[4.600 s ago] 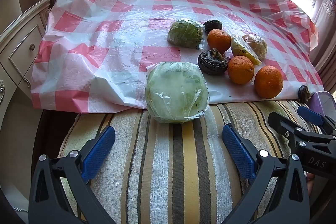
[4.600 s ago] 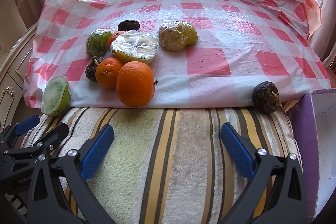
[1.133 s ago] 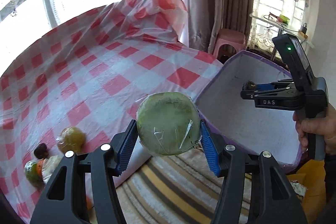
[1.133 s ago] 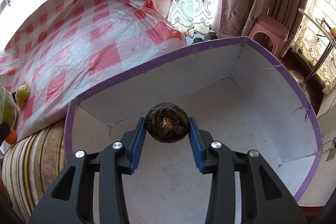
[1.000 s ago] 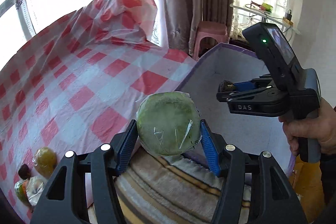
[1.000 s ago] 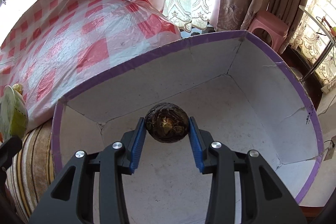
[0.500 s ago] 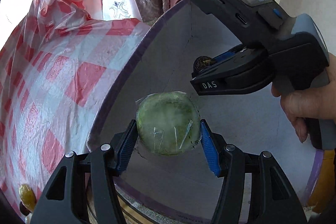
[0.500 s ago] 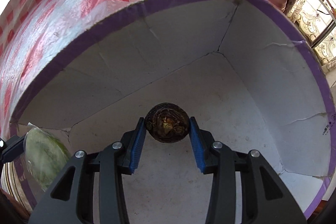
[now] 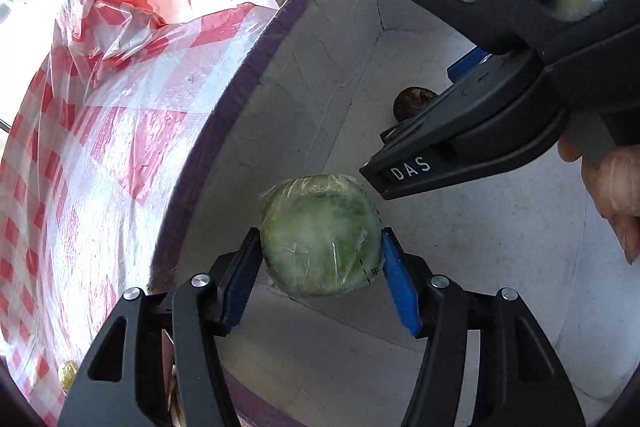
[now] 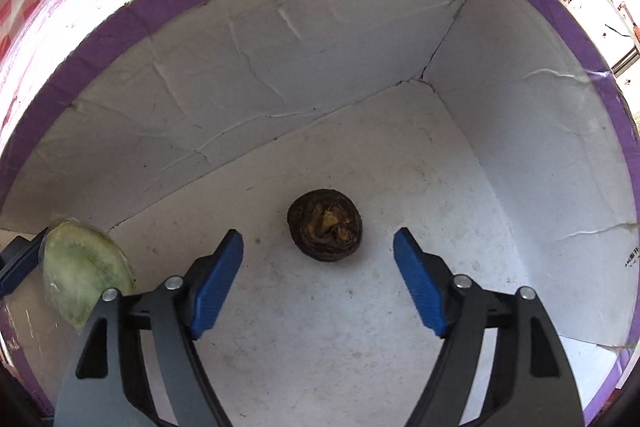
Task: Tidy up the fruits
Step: 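Open both grippers to drop the dark fruit and cabbage into the box, then move both grippers back over the fruits on the checked sheet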
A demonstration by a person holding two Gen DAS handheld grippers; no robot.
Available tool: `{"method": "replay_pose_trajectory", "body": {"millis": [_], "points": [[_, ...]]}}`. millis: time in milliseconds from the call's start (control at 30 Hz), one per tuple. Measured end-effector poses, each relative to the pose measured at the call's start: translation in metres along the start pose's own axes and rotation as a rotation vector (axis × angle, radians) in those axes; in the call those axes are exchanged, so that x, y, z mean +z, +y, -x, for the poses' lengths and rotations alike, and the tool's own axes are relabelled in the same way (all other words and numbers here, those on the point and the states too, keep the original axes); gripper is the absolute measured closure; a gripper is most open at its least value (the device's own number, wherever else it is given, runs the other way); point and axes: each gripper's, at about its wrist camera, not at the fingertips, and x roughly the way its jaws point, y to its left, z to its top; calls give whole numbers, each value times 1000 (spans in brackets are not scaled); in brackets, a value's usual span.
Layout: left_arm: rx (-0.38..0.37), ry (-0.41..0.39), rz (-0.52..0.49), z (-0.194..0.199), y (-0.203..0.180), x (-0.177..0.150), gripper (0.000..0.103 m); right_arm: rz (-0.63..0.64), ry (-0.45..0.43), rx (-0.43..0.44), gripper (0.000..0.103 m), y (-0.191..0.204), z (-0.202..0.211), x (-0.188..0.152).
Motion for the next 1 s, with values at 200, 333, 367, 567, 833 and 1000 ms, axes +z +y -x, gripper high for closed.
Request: {"method": "replay_pose_trajectory", "body": {"millis": [200, 333, 367, 567, 833, 1000], "points": [[-28, -31, 23, 7, 2, -1, 27, -14, -42, -19, 10, 4, 10, -3], [-24, -90, 48, 19, 10, -1, 15, -34, -96, -28, 9, 5, 28, -4], [-28, -106, 62, 23, 13, -1, 15, -44, -109, -25, 8, 4, 33, -4], [-12, -238, 143, 55, 32, -5, 15, -114, -278, -39, 2, 1, 82, -17], [78, -457, 181, 103, 54, -24, 15, -163, -569, -200, 2, -28, 154, -36], [103, -472, 241, 126, 77, -41, 14, -129, -712, -143, 2, -24, 192, -51]]}}
